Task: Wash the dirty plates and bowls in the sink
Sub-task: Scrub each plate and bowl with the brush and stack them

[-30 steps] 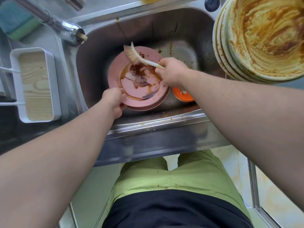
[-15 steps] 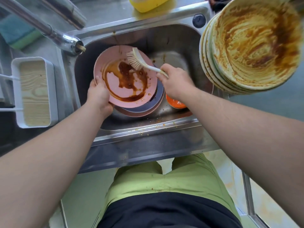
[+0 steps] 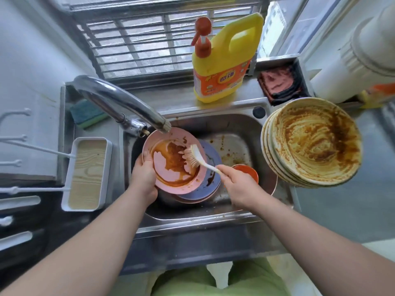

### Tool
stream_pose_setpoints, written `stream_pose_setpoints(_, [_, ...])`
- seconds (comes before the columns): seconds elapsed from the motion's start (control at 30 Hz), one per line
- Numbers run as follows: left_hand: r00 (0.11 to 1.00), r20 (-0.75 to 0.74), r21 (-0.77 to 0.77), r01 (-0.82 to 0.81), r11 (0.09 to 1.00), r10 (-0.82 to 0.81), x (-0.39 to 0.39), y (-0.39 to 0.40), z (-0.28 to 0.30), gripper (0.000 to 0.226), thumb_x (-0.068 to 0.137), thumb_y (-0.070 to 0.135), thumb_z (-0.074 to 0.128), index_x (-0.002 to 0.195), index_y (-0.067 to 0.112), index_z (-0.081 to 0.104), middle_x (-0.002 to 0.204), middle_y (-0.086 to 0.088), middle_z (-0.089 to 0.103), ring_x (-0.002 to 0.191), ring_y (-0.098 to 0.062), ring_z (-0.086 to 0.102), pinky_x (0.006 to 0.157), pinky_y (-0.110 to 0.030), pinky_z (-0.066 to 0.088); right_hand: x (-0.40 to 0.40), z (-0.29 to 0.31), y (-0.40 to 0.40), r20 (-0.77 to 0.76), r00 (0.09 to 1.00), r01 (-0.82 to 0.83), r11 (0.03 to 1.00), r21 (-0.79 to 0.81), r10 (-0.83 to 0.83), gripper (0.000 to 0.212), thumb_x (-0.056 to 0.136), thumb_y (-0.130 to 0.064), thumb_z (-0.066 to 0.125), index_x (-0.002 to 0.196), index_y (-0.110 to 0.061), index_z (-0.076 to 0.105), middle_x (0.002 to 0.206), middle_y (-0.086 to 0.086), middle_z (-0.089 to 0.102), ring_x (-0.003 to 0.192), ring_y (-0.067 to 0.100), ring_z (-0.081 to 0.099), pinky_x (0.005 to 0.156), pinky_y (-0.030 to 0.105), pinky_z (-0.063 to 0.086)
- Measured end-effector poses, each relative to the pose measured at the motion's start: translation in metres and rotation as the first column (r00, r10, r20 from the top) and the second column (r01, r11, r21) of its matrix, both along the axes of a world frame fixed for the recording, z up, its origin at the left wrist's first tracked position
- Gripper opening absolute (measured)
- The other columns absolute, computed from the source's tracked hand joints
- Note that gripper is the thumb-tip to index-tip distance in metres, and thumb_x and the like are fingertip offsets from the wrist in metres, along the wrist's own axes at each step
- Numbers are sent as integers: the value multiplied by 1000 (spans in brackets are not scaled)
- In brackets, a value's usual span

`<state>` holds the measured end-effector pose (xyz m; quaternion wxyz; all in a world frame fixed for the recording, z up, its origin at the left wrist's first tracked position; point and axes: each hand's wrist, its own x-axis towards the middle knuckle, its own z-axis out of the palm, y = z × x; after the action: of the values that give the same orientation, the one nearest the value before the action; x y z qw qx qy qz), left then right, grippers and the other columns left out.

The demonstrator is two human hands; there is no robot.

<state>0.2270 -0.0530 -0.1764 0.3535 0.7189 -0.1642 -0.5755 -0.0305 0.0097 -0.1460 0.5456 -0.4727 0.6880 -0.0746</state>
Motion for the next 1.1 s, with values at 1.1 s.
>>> stream_pose_setpoints(1.1, [888, 102, 102, -458, 883, 448, -66, 27, 8, 44, 114, 43, 31, 155, 32, 43, 136, -6, 57, 112, -28, 61, 98, -46, 56, 34, 34, 21, -158, 873, -463, 886, 23, 461, 26, 107, -29, 33, 128, -42, 42, 108, 10, 69, 95, 37, 66, 83, 53, 59])
